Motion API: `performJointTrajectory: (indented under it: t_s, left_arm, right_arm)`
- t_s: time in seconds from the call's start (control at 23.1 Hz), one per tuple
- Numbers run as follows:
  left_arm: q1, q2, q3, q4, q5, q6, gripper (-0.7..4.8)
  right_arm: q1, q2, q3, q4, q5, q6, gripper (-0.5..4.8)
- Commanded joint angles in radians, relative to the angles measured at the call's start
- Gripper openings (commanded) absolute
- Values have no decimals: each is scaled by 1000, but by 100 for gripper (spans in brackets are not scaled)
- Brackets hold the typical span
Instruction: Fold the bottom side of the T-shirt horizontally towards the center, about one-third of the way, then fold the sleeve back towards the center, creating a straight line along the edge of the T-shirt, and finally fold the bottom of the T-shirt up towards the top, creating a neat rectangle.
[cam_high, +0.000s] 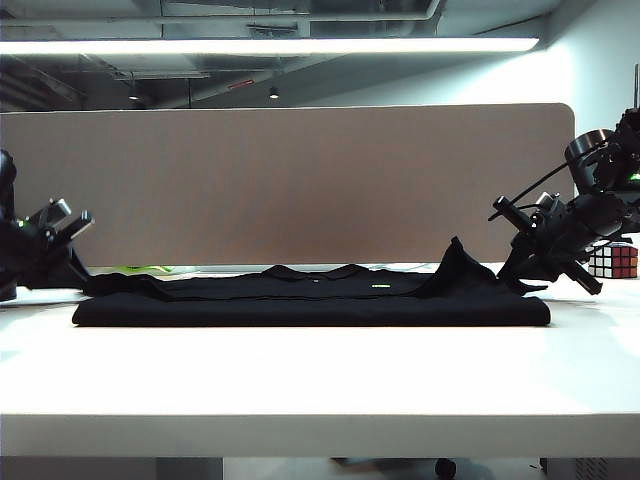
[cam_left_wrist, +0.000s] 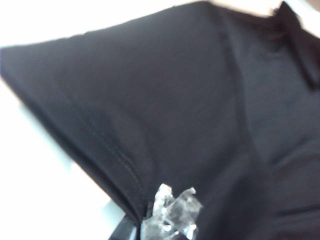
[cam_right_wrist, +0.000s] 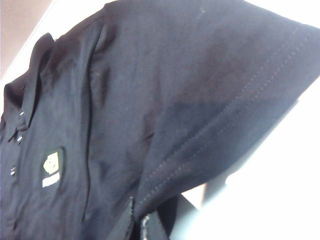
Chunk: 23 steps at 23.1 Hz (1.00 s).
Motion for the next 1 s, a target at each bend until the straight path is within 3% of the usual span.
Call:
performJointTrajectory:
  t_s: [0.04,0.43,0.69,0.82,1.0]
  left_arm:
    - [-20,-19,78,-29,13,40,-3]
    - [-146,-19,152,22,-1,42,-3]
    - [-218,-18,151,46,-35,53,-3]
    - [-264,-17,150,56,-62,58,-3]
    - [-312,-11,150,81,-85,61,-3]
  right_arm:
    - [2,-5,5,53,-37,-4,-8]
    - [12,-48,8,114,-137,-4,-8]
    - [100,-92,28,131,-156,-4,-8]
    - [182,-89,60,128,-136,-26,-8]
    - [283,-87,82,98,-28,-73,-8]
